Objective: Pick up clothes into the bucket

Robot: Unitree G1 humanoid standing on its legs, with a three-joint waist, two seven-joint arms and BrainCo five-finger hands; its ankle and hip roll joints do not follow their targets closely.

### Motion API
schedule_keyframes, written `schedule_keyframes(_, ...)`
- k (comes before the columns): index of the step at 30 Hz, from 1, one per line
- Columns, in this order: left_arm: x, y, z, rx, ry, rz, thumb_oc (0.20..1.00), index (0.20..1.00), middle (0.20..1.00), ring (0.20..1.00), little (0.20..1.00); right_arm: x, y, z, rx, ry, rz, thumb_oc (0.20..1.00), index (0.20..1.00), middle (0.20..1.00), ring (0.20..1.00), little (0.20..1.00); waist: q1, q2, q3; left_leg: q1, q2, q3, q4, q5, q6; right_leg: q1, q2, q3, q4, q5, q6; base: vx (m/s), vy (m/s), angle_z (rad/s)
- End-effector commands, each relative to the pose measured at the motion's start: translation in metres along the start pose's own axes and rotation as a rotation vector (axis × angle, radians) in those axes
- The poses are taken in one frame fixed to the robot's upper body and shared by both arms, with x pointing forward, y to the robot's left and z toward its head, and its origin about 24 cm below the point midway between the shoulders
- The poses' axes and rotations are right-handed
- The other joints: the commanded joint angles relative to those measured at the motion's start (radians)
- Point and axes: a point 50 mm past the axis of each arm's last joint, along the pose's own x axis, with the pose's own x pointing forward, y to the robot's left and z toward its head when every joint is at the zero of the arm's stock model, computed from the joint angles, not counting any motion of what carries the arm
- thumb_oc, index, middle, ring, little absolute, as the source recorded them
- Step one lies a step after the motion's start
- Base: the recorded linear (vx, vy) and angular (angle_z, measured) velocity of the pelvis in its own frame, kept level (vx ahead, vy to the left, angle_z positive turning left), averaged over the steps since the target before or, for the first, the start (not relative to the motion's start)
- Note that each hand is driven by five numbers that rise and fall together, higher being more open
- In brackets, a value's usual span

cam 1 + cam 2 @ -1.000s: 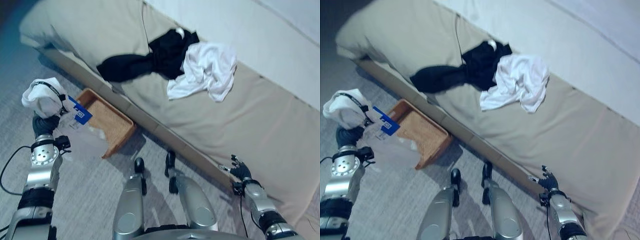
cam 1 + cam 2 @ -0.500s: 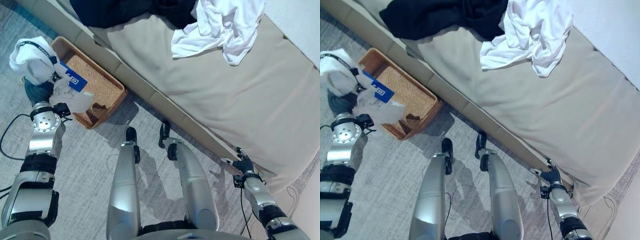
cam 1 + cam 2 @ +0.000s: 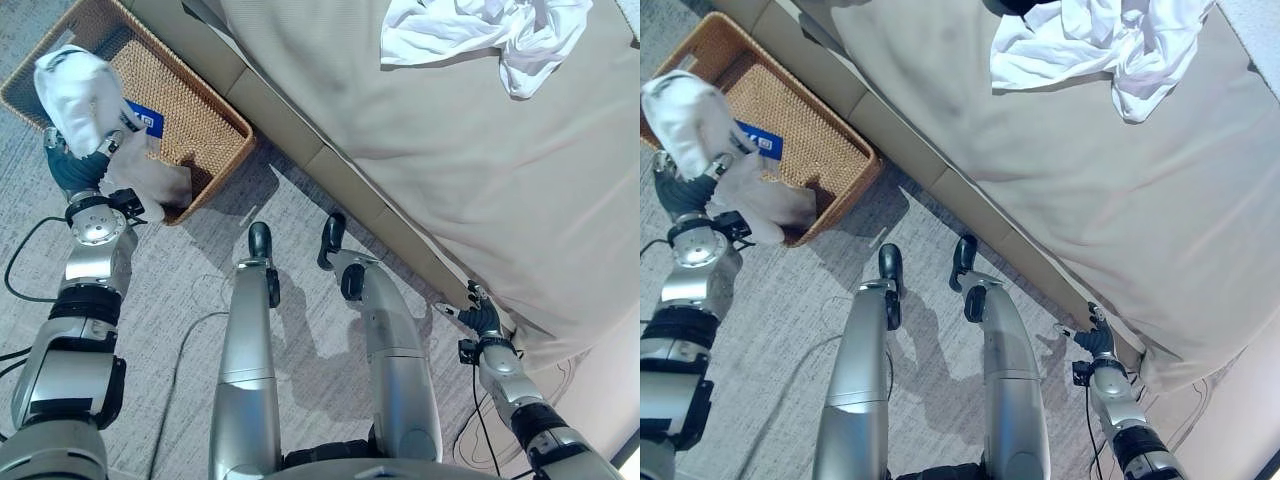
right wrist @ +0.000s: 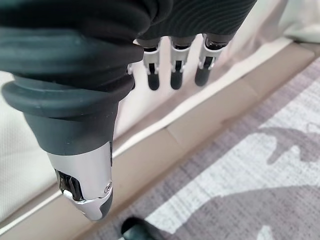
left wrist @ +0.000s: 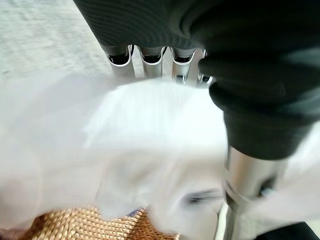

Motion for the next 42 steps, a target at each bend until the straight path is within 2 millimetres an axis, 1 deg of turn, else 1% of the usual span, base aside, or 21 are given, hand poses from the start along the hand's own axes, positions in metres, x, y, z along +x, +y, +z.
schedule_keyframes(1, 0.005, 0.004, 0.01, -0.13, -0.005, 0.086, 1.0, 1.0, 1.0, 1.0, 1.0, -0.001, -0.013, 0.003, 0.007, -0.026, -0.052, 1.0, 1.0, 1.0, 1.0, 1.0, 0.018, -0.003, -0.015, 0.064, 0.035, -0.014, -0.018, -0.06, -0.017, 0.095, -0.069, 0.061, -0.032, -0.027, 0.117, 0.0, 0.0, 0.0)
schedule_keyframes(6, 0.0, 0.004, 0.003, -0.228, 0.038, 0.102, 1.0, 1.0, 1.0, 1.0, 1.0, 0.001, -0.013, 0.013, 0.022, -0.064, -0.05, 1.0, 1.0, 1.0, 1.0, 1.0, 0.017, -0.003, -0.015, 0.078, 0.034, -0.009, -0.04, -0.058, -0.017, 0.105, -0.068, 0.065, -0.057, -0.02, 0.116, 0.0, 0.0, 0.0)
schedule_keyframes(11, -0.005, 0.004, -0.003, -0.226, 0.043, 0.097, 1.0, 1.0, 1.0, 1.0, 1.0, 0.003, -0.012, 0.024, 0.028, -0.107, -0.05, 1.0, 1.0, 1.0, 1.0, 1.0, 0.016, 0.002, -0.015, 0.108, 0.033, -0.007, -0.08, -0.044, -0.021, 0.125, -0.065, 0.066, -0.085, -0.013, 0.115, 0.0, 0.0, 0.0)
schedule_keyframes(14, -0.013, 0.002, -0.011, -0.199, 0.047, 0.083, 1.0, 1.0, 1.0, 1.0, 1.0, 0.004, -0.009, 0.031, 0.068, -0.134, -0.054, 1.0, 1.0, 1.0, 1.0, 1.0, 0.019, 0.014, -0.015, 0.152, 0.032, -0.002, -0.128, -0.024, -0.026, 0.158, -0.064, 0.065, -0.116, -0.002, 0.115, 0.0, -0.01, 0.01)
schedule_keyframes(15, -0.02, 0.003, -0.021, -0.147, 0.047, 0.067, 1.0, 1.0, 1.0, 1.0, 1.0, 0.005, -0.005, 0.04, 0.1, -0.172, -0.047, 1.0, 1.0, 1.0, 1.0, 1.0, 0.024, 0.024, -0.015, 0.204, 0.034, 0.007, -0.173, -0.008, -0.032, 0.2, -0.06, 0.067, -0.149, 0.005, 0.115, 0.0, 0.0, 0.0)
schedule_keyframes(17, -0.021, 0.003, -0.022, -0.146, 0.048, 0.068, 1.0, 1.0, 1.0, 1.0, 1.0, 0.005, -0.005, 0.039, 0.098, -0.17, -0.047, 1.0, 1.0, 1.0, 1.0, 1.0, 0.024, 0.023, -0.015, 0.209, 0.034, 0.008, -0.178, -0.006, -0.032, 0.204, -0.059, 0.068, -0.153, 0.007, 0.115, 0.0, -0.008, -0.02)
schedule_keyframes(19, -0.037, -0.002, -0.039, -0.107, 0.055, 0.015, 1.0, 1.0, 1.0, 1.0, 1.0, 0.006, 0.0, 0.05, 0.131, -0.216, -0.036, 1.0, 1.0, 1.0, 1.0, 1.0, 0.033, 0.038, -0.015, 0.28, 0.031, 0.02, -0.232, 0.011, -0.035, 0.26, -0.055, 0.078, -0.185, 0.016, 0.113, 0.0, -0.029, -0.04)
schedule_keyframes(22, -0.069, -0.012, -0.072, -0.113, 0.135, -0.121, 1.0, 1.0, 1.0, 1.0, 1.0, 0.007, 0.004, 0.054, 0.157, -0.229, -0.033, 1.0, 1.0, 1.0, 1.0, 1.0, 0.043, 0.07, -0.015, 0.441, 0.021, 0.033, -0.354, 0.051, -0.045, 0.392, -0.053, 0.083, -0.245, 0.023, 0.112, 0.02, -0.045, -0.08)
schedule_keyframes(23, -0.069, -0.012, -0.073, -0.113, 0.137, -0.121, 1.0, 1.0, 1.0, 1.0, 1.0, 0.007, 0.004, 0.053, 0.156, -0.227, -0.033, 1.0, 1.0, 1.0, 1.0, 1.0, 0.043, 0.07, -0.015, 0.446, 0.021, 0.033, -0.359, 0.053, -0.045, 0.396, -0.054, 0.083, -0.248, 0.024, 0.112, -0.04, -0.037, -0.06)
schedule_keyframes(24, -0.083, -0.014, -0.087, -0.104, 0.178, -0.188, 1.0, 1.0, 1.0, 1.0, 1.0, 0.009, 0.002, 0.056, 0.165, -0.235, -0.038, 1.0, 1.0, 1.0, 1.0, 1.0, 0.043, 0.086, -0.015, 0.511, 0.014, 0.042, -0.429, 0.107, -0.047, 0.448, -0.056, 0.075, -0.292, 0.058, 0.103, -0.05, -0.015, 0.01)
schedule_keyframes(25, -0.083, -0.014, -0.088, -0.104, 0.18, -0.188, 1.0, 1.0, 1.0, 1.0, 1.0, 0.009, 0.002, 0.056, 0.165, -0.234, -0.038, 1.0, 1.0, 1.0, 1.0, 1.0, 0.043, 0.086, -0.015, 0.515, 0.013, 0.042, -0.433, 0.108, -0.047, 0.452, -0.057, 0.074, -0.295, 0.059, 0.103, -0.03, -0.044, 0.07)
schedule_keyframes(27, -0.1, -0.018, -0.104, -0.076, 0.229, -0.284, 1.0, 1.0, 1.0, 1.0, 1.0, 0.01, 0.001, 0.056, 0.167, -0.235, -0.026, 1.0, 1.0, 1.0, 1.0, 1.0, 0.049, 0.106, -0.015, 0.616, 0.015, 0.038, -0.507, 0.132, -0.056, 0.541, -0.051, 0.068, -0.333, 0.062, 0.103, 0.06, -0.07, 0.06)
schedule_keyframes(29, -0.107, -0.018, -0.109, -0.076, 0.244, -0.31, 1.0, 1.0, 1.0, 1.0, 1.0, 0.011, -0.001, 0.055, 0.162, -0.23, -0.023, 1.0, 1.0, 1.0, 1.0, 1.0, 0.05, 0.115, -0.015, 0.664, 0.015, 0.037, -0.54, 0.14, -0.057, 0.582, -0.048, 0.065, -0.352, 0.064, 0.102, 0.07, -0.068, 0.01)
schedule_keyframes(30, -0.123, -0.018, -0.124, -0.042, 0.297, -0.361, 1.0, 1.0, 1.0, 1.0, 1.0, 0.01, -0.003, 0.055, 0.153, -0.239, -0.018, 1.0, 1.0, 1.0, 1.0, 1.0, 0.049, 0.129, -0.033, 0.735, 0.019, 0.034, -0.604, 0.164, -0.067, 0.644, -0.043, 0.058, -0.389, 0.067, 0.104, 0.09, -0.127, 0.03)
schedule_keyframes(31, -0.132, -0.02, -0.13, -0.026, 0.312, -0.399, 1.0, 1.0, 1.0, 1.0, 1.0, 0.01, -0.005, 0.059, 0.126, -0.26, -0.013, 1.0, 1.0, 1.0, 1.0, 1.0, 0.052, 0.136, -0.05, 0.77, 0.02, 0.029, -0.644, 0.179, -0.073, 0.676, -0.038, 0.051, -0.412, 0.069, 0.105, 0.09, -0.127, 0.02)
schedule_keyframes(32, -0.132, -0.02, -0.13, -0.026, 0.313, -0.4, 1.0, 1.0, 1.0, 1.0, 1.0, 0.01, -0.005, 0.059, 0.126, -0.26, -0.013, 1.0, 1.0, 1.0, 1.0, 1.0, 0.052, 0.137, -0.048, 0.774, 0.02, 0.029, -0.646, 0.18, -0.073, 0.68, -0.038, 0.05, -0.414, 0.069, 0.105, 0.08, -0.092, 0.09)
schedule_keyframes(35, -0.162, -0.007, -0.159, 0.091, 0.42, -0.457, 1.0, 1.0, 1.0, 1.0, 1.0, 0.007, -0.004, 0.084, 0.058, -0.378, 0.023, 1.0, 1.0, 1.0, 1.0, 1.0, 0.062, 0.17, -0.106, 0.879, 0.031, 0.016, -0.768, 0.227, -0.078, 0.746, -0.023, 0.05, -0.443, 0.064, 0.102, 0.11, -0.096, 0.16)
schedule_keyframes(36, -0.167, -0.004, -0.163, 0.107, 0.438, -0.461, 1.0, 1.0, 1.0, 1.0, 1.0, 0.007, -0.005, 0.086, 0.046, -0.389, 0.023, 1.0, 1.0, 1.0, 1.0, 1.0, 0.064, 0.177, -0.119, 0.891, 0.032, 0.015, -0.79, 0.238, -0.077, 0.752, -0.021, 0.049, -0.448, 0.065, 0.101, 0.07, -0.096, -0.03)
schedule_keyframes(39, -0.188, 0.007, -0.182, 0.211, 0.519, -0.486, 1.0, 1.0, 1.0, 1.0, 1.0, 0.007, -0.014, 0.113, -0.049, -0.508, -0.024, 1.0, 1.0, 1.0, 1.0, 1.0, 0.072, 0.2, -0.152, 0.927, 0.037, 0.004, -0.851, 0.268, -0.085, 0.778, -0.017, 0.035, -0.458, 0.051, 0.096, 0.04, -0.074, 0.03)
schedule_keyframes(40, -0.197, 0.012, -0.19, 0.254, 0.556, -0.498, 1.0, 1.0, 1.0, 1.0, 1.0, 0.006, -0.018, 0.13, -0.132, -0.581, -0.051, 1.0, 1.0, 1.0, 1.0, 1.0, 0.075, 0.207, -0.159, 0.937, 0.036, 0.0, -0.862, 0.273, -0.088, 0.786, -0.017, 0.032, -0.455, 0.04, 0.093, 0.03, -0.061, 0.15)
schedule_keyframes(42, -0.209, 0.018, -0.198, 0.293, 0.594, -0.513, 1.0, 1.0, 1.0, 1.0, 1.0, 0.003, -0.028, 0.151, -0.275, -0.678, -0.104, 1.0, 1.0, 1.0, 1.0, 1.0, 0.078, 0.219, -0.169, 0.947, 0.037, -0.003, -0.868, 0.273, -0.084, 0.786, -0.018, 0.029, -0.442, 0.031, 0.092, 0.03, -0.042, 0.16)
